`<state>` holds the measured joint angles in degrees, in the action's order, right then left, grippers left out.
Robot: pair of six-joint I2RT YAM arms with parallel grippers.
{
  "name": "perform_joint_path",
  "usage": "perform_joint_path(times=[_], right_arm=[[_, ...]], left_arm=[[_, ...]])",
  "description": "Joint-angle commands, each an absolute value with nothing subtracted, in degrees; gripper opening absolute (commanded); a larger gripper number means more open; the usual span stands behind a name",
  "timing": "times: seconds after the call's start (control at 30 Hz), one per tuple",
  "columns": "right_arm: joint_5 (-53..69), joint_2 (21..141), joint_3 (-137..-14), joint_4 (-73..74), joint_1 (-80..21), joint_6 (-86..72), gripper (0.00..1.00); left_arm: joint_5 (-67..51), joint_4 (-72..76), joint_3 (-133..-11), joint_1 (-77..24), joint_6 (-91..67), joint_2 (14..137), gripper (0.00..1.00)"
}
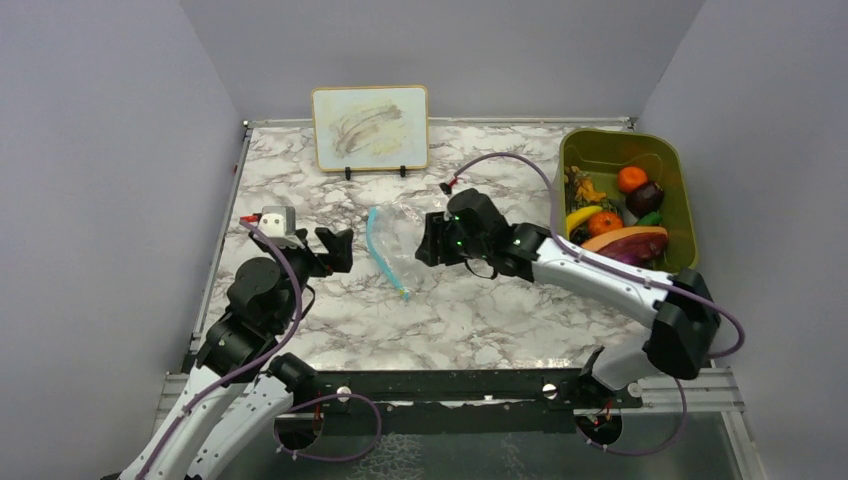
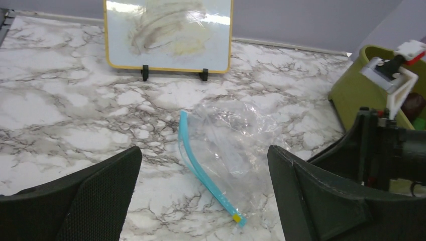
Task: Place the food in the zip-top bag and seal the zipper
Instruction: Pick up the zipper food storage bag at the center of the board.
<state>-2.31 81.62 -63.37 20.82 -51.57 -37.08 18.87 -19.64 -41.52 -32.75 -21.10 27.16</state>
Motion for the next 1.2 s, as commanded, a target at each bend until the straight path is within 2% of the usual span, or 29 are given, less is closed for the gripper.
perform_joint_path(times=[0.0,0.33,0.5,0.7,0.77,0.87,1.0,1.17], right_arm=[[-7.02,90.28,-70.47,18.97,-53.53,-32.43,0.47],[-13.82,111.26,-90.15,26.75,-56.27,-24.22,0.49],[-16.53,116.96,-94.77,29.74,-56.64,-22.41,0.48],[-17.34,118.49,-94.49,29.22,-56.77,-21.80,0.35],[-17.09,118.43,-94.36,29.64,-56.73,-21.54,0.20],[-17.20,116.94,-93.47,29.76,-56.71,-20.71,0.03],[-15.80,111.73,-88.57,26.31,-56.75,-20.16,0.01],[-12.27,103.10,-81.19,20.55,-56.76,-20.54,0.01]], left_arm=[[23.77,-20.47,-39.41,-32.97,-18.21,22.78,1.00],[28.32,-20.42,-39.84,-32.96,-16.86,19.35,1.00],[29.34,-20.40,-39.73,-32.96,-16.88,18.13,0.99],[29.47,-20.12,-39.59,-32.98,-16.87,17.96,0.99],[29.32,-20.05,-39.47,-32.92,-16.87,18.24,0.99],[29.05,-20.03,-39.47,-32.95,-16.71,19.04,0.98],[28.30,-20.10,-39.27,-32.93,-17.10,19.59,0.97],[24.82,-20.28,-39.00,-32.96,-19.53,21.00,0.89]])
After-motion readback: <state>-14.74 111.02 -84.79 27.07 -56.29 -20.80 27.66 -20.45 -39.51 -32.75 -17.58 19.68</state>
